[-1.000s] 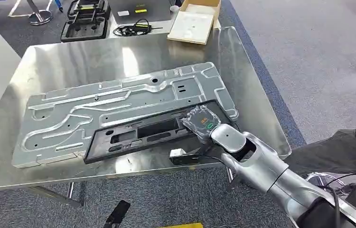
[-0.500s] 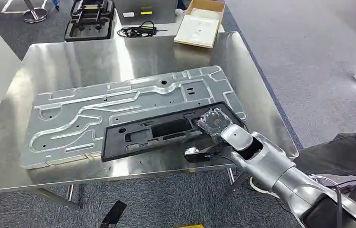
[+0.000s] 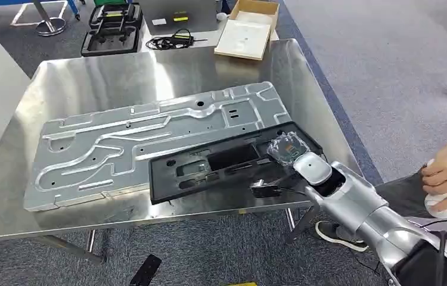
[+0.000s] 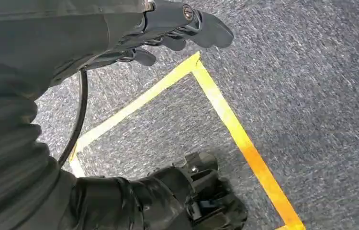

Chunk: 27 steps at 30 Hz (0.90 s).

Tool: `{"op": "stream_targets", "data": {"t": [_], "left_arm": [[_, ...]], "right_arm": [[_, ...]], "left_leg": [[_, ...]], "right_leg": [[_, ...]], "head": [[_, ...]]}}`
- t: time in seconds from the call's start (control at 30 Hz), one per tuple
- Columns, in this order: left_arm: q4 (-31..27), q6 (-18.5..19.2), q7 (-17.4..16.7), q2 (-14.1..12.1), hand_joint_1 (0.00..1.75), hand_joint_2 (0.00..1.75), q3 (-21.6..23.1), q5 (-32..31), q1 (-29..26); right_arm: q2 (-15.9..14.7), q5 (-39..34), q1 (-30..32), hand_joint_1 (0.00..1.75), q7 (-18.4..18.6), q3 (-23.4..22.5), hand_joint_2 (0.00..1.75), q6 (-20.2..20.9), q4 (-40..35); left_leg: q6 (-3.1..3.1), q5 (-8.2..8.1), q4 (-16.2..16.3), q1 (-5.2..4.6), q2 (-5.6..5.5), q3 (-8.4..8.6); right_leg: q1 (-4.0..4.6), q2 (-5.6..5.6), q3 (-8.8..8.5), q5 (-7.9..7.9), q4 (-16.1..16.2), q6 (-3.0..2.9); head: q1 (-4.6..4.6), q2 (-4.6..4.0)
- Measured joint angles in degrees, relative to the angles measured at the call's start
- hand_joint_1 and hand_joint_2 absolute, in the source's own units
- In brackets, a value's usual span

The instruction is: Take the parts from the cabinet and place them on the table.

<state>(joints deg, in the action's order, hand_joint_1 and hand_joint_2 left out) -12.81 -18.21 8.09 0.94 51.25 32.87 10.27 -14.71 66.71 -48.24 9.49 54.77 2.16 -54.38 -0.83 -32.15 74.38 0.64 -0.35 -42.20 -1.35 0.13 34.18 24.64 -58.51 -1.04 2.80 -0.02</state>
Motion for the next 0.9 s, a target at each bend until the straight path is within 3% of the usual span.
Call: {"op": "stream_targets", "data": {"t": [0.03,0.1,0.13,0.17,0.2,0.23,0.27,0.3,0.33,0.37,0.43,0.47,0.5,0.53,0.6,0.63,0.67,0.77,0.83,0.9], "left_arm": [[0.0,-0.1,0.0,0.0,0.0,1.75,0.0,-0.1,-0.1],[0.0,-0.6,0.0,-0.3,0.0,1.75,0.0,-0.5,-0.1],[0.0,-0.9,-0.2,-0.3,0.0,1.75,0.0,-0.9,-0.1],[0.0,-1.4,-0.4,-0.3,0.0,1.75,0.2,-1.3,-0.1],[0.0,-1.8,-0.4,-0.3,0.0,0.0,0.4,-1.5,-0.1],[0.0,-2.3,-0.3,-0.3,0.0,0.0,0.5,-1.5,-0.2],[0.0,-2.8,-0.1,-0.4,0.0,0.0,0.5,-1.5,-0.3],[0.0,-3.1,0.0,-0.4,0.0,0.0,0.5,-1.5,-0.2],[0.0,-3.2,0.1,-0.4,0.0,0.0,0.5,-1.6,-0.1],[0.0,-3.4,0.1,-0.4,0.0,0.0,0.5,-1.6,-0.1],[0.0,-3.5,-0.2,-0.4,0.0,0.0,0.5,-1.6,-0.2],[0.0,-3.2,-0.3,-0.4,0.0,0.0,0.6,-1.6,-0.3],[0.0,-2.9,-0.5,-0.4,0.0,0.0,0.8,-1.6,-0.3],[0.0,-2.7,-0.6,-0.4,0.0,0.0,0.9,-1.7,-0.3],[0.0,-2.4,-0.8,-0.4,0.0,0.0,1.0,-1.7,-0.3],[0.0,-2.4,-1.0,-0.4,0.0,0.0,1.0,-1.7,-0.3],[0.0,-2.3,-1.1,-0.3,0.0,0.0,1.1,-1.7,-0.3],[0.0,-2.1,-1.2,-0.3,0.0,0.0,1.4,-1.7,-0.3],[0.0,-1.9,-1.2,-0.3,0.0,0.0,1.4,-1.6,-0.3],[0.0,-1.8,-1.2,-0.3,0.0,0.0,1.4,-1.7,-0.3]], "right_arm": [[-0.7,0.1,0.0,0.0,0.0,0.0,0.0,0.2,-0.2],[-1.6,0.4,-0.1,0.0,0.2,-0.1,0.0,0.8,-0.5],[-2.1,0.5,-0.1,0.0,0.3,-0.2,0.0,1.2,-0.7],[-2.6,0.6,-0.2,0.0,0.5,-0.3,1.75,1.5,-0.9],[-2.9,0.7,-0.2,0.0,0.6,-0.3,1.75,1.8,-1.0],[-3.3,0.7,-0.1,0.0,0.7,-0.3,1.75,2.1,-1.2],[-3.7,0.7,0.0,0.0,0.8,-0.3,0.0,2.5,-1.4],[-4.3,0.7,0.2,0.0,0.8,-0.3,0.0,3.1,-1.6],[-4.8,0.7,0.5,0.0,0.7,-0.3,0.0,4.3,-1.8],[-5.2,0.7,0.7,0.0,0.6,-0.3,0.0,5.2,-2.0],[-5.6,0.6,1.5,0.0,0.5,-0.3,0.0,6.2,-2.3],[-5.8,0.5,1.7,0.0,0.6,-0.3,0.0,6.4,-2.4],[-5.9,0.5,1.7,0.0,0.6,-0.3,0.0,6.5,-2.5],[-6.1,0.4,1.7,0.0,0.6,-0.3,0.0,6.5,-2.6],[-6.4,0.2,1.6,0.0,0.6,-0.3,0.0,6.7,-2.7],[-6.6,0.1,1.5,0.0,0.6,-0.3,0.0,6.8,-2.8],[-6.6,0.0,1.2,0.0,0.6,-0.3,0.0,6.8,-3.0],[-6.8,-0.4,1.3,0.0,0.5,-0.3,0.0,7.1,-3.3],[-6.8,-0.4,1.4,0.0,0.5,-0.3,0.0,7.4,-3.3],[-6.8,-0.5,1.4,0.0,0.4,-0.3,0.0,7.6,-3.4]], "left_leg": [[-0.09,1.93,-2.7,0.13,0.01,1.41],[-0.13,6.52,-12.1,0.34,0.01,6.23],[-0.17,6.5,-15.9,0.42,-0.09,7.84],[0.37,6.31,-16.4,-0.14,-0.19,8.37],[0.8,6.29,-16.2,-0.15,-0.12,8.21],[1.06,6.32,-16.3,-0.28,-0.11,8.15],[1.54,6.42,-16.4,-0.4,-0.06,8.18],[2.27,6.92,-17.0,-0.06,0.05,8.43],[2.51,7.06,-17.2,-0.14,0.16,8.52],[2.99,7.01,-17.2,-0.21,0.18,8.47],[3.36,6.93,-17.2,-0.47,0.29,8.48],[3.49,6.85,-17.2,-0.63,0.4,8.5],[3.59,6.78,-17.1,-0.74,0.45,8.6],[3.63,6.73,-17.1,-0.81,0.44,8.72],[3.55,6.44,-16.9,-0.86,0.4,9.06],[3.33,6.28,-16.7,-0.9,0.36,9.03],[2.97,6.01,-16.2,-1.21,0.31,8.78],[2.32,6.13,-16.4,-0.95,0.44,8.76],[1.66,5.67,-15.9,-1.11,0.5,8.36],[0.79,1.7,-10.0,-0.85,0.38,5.61]], "right_leg": [[-0.09,-0.01,-0.01,-0.01,0.0,0.06],[-0.37,0.01,-0.06,0.1,-0.2,0.6],[-0.34,0.01,0.02,0.12,-0.2,0.99],[-0.12,0.12,0.32,0.13,-0.4,1.57],[-0.14,0.18,0.35,-0.04,-0.1,1.95],[-0.09,0.31,0.25,-0.17,0.0,2.23],[-0.17,0.38,0.17,-0.28,0.3,2.67],[-0.38,0.38,0.31,0.01,0.1,3.07],[-0.36,0.24,0.93,1.07,-1.3,3.07],[-0.26,0.13,2.31,3.09,-4.4,2.98],[0.1,0.16,6.59,7.12,-13.5,2.91],[0.19,0.16,7.98,7.58,-16.2,2.88],[0.22,0.15,8.04,6.77,-16.3,2.81],[0.26,0.15,6.9,4.99,-14.0,2.63],[0.4,0.14,2.29,0.36,-5.2,2.04],[0.52,0.11,0.72,-0.22,-2.1,1.71],[1.02,0.15,0.04,0.65,-0.2,1.62],[1.23,0.28,-0.12,0.37,-0.2,1.23],[0.49,0.23,-0.39,-0.27,0.6,0.54],[0.37,0.22,-0.32,-0.37,0.7,0.42]], "head": [[-0.02,0.0],[0.0,0.0],[0.0,0.0],[-0.04,0.0],[-0.11,0.02],[0.02,0.0],[-0.09,0.0],[-0.02,0.0],[-0.18,0.0],[-0.24,0.0],[-0.24,0.0],[-0.26,0.0],[-0.2,0.0],[-0.24,0.0],[-0.26,0.0],[-0.26,0.0],[-0.22,0.02],[-0.11,0.0],[-0.22,0.0],[0.37,0.0]]}}
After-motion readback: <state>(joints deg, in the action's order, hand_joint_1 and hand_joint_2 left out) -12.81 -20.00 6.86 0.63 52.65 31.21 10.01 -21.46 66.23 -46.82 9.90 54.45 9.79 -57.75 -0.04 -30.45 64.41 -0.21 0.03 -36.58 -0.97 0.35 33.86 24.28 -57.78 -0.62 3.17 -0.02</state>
